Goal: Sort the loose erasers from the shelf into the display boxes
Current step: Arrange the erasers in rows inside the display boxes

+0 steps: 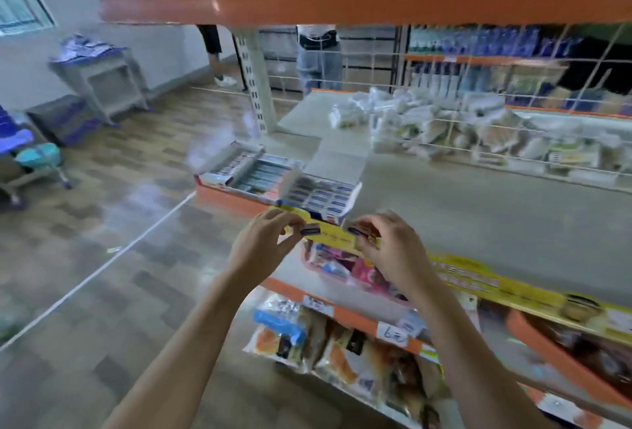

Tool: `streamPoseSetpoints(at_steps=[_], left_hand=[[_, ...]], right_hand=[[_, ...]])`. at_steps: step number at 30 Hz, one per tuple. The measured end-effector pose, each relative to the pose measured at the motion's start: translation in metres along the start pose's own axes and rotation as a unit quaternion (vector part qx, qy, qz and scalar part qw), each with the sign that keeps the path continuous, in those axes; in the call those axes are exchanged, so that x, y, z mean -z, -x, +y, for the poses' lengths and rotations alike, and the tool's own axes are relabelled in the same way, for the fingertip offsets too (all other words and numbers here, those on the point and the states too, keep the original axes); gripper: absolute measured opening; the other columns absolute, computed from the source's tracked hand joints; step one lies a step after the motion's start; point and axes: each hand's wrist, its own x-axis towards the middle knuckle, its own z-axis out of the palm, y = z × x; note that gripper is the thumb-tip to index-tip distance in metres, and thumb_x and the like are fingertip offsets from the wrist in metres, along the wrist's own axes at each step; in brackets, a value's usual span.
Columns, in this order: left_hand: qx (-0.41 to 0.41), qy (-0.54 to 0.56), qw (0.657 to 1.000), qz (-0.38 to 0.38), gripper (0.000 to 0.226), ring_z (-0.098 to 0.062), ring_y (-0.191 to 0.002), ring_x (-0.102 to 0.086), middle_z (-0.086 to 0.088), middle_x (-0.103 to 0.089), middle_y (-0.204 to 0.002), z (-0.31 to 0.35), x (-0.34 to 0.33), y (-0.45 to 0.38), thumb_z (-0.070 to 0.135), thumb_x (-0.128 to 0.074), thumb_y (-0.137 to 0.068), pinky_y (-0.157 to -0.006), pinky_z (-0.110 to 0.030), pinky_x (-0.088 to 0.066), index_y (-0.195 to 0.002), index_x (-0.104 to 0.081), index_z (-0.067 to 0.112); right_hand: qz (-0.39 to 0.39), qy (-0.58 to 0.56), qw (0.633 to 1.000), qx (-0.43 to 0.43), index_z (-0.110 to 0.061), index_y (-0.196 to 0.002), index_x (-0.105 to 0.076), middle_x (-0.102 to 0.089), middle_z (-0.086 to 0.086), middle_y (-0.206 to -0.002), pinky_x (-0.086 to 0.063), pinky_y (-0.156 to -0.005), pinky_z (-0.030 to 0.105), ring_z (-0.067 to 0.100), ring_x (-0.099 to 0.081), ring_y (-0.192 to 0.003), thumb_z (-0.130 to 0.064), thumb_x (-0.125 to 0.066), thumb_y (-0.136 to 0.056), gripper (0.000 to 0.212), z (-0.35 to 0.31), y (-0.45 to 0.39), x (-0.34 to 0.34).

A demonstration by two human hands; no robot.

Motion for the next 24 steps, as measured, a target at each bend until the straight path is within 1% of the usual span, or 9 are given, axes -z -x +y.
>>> streamPoseSetpoints(at_steps=[3,5,7,11,13,15,17,21,24], left_hand=[[-0.001,0.001,1.0,0.004,0.019,-0.017,-0.077,-0.06,0.001,-0.067,-0.094,-0.024,0.005,-0.006,0.017,-0.072,-0.08,-0.066,-0.031,-0.052,-0.099,-0.071,0.019],[0.004,0.008,1.0,0.002,0.02,-0.018,-0.079,-0.061,0.001,-0.067,-0.097,-0.037,0.004,-0.015,0.018,-0.071,-0.081,-0.067,-0.032,-0.053,-0.101,-0.07,0.019],[0.002,0.015,1.0,0.0,0.02,-0.017,-0.078,-0.059,0.0,-0.067,-0.096,-0.048,0.002,-0.028,0.016,-0.071,-0.08,-0.067,-0.032,-0.052,-0.1,-0.071,0.019],[-0.004,0.02,1.0,-0.004,0.019,-0.009,-0.073,-0.054,0.003,-0.066,-0.095,-0.073,0.0,-0.06,0.016,-0.071,-0.08,-0.065,-0.026,-0.048,-0.099,-0.071,0.021],[0.002,0.019,1.0,-0.009,0.019,-0.011,-0.074,-0.055,0.004,-0.064,-0.094,-0.086,-0.001,-0.076,0.017,-0.07,-0.081,-0.066,-0.029,-0.05,-0.1,-0.07,0.022],[0.006,0.019,1.0,-0.008,0.018,-0.011,-0.074,-0.055,0.008,-0.062,-0.091,-0.097,-0.002,-0.092,0.018,-0.069,-0.082,-0.064,-0.028,-0.048,-0.1,-0.07,0.022],[0.0,0.017,1.0,-0.005,0.017,-0.012,-0.072,-0.057,0.008,-0.061,-0.09,-0.108,-0.003,-0.105,0.018,-0.07,-0.082,-0.063,-0.027,-0.047,-0.099,-0.071,0.021],[-0.012,0.034,0.999,-0.014,0.018,-0.008,-0.073,-0.053,0.007,-0.062,-0.094,-0.128,-0.008,-0.125,0.018,-0.069,-0.082,-0.065,-0.03,-0.049,-0.1,-0.07,0.021],[-0.038,0.05,0.998,-0.032,0.018,-0.008,-0.075,-0.055,0.006,-0.063,-0.096,-0.137,-0.011,-0.136,0.02,-0.069,-0.082,-0.066,-0.03,-0.052,-0.1,-0.07,0.02]], right_hand=[[0.0,0.015,1.0,-0.001,-0.008,-0.103,-0.067,-0.064,0.009,-0.094,-0.035,-0.074,0.019,0.026,-0.059,-0.09,-0.009,-0.068,-0.08,0.024,-0.014,-0.018,-0.018],[-0.001,0.016,1.0,-0.003,-0.007,-0.103,-0.068,-0.065,0.009,-0.094,-0.037,-0.076,0.021,0.025,-0.06,-0.089,-0.009,-0.068,-0.08,0.023,-0.018,-0.031,-0.027],[-0.004,0.014,1.0,-0.005,-0.007,-0.102,-0.068,-0.065,0.009,-0.095,-0.038,-0.076,0.021,0.024,-0.059,-0.089,-0.009,-0.068,-0.08,0.022,-0.018,-0.048,-0.036],[-0.014,0.017,1.0,-0.021,-0.008,-0.105,-0.067,-0.064,0.009,-0.1,-0.041,-0.079,0.024,0.023,-0.06,-0.091,-0.01,-0.067,-0.081,0.023,-0.011,-0.09,-0.052],[-0.025,0.026,0.999,-0.029,-0.009,-0.106,-0.066,-0.062,0.008,-0.102,-0.043,-0.081,0.026,0.023,-0.06,-0.093,-0.011,-0.065,-0.083,0.023,-0.008,-0.111,-0.061],[-0.049,0.043,0.997,-0.033,-0.009,-0.108,-0.065,-0.061,0.007,-0.105,-0.04,-0.083,0.024,0.021,-0.057,-0.098,-0.013,-0.063,-0.085,0.023,-0.005,-0.13,-0.071],[-0.077,0.062,0.995,-0.03,-0.01,-0.108,-0.063,-0.059,0.006,-0.106,-0.037,-0.08,0.02,0.019,-0.055,-0.099,-0.015,-0.059,-0.088,0.022,-0.002,-0.145,-0.082],[-0.096,0.072,0.992,-0.043,-0.011,-0.106,-0.064,-0.06,0.004,-0.104,-0.045,-0.082,0.025,0.018,-0.055,-0.097,-0.014,-0.057,-0.089,0.019,0.001,-0.162,-0.101],[-0.09,0.078,0.991,-0.055,-0.011,-0.105,-0.065,-0.061,0.003,-0.102,-0.045,-0.081,0.023,0.016,-0.056,-0.095,-0.013,-0.059,-0.088,0.019,-0.001,-0.163,-0.107]])
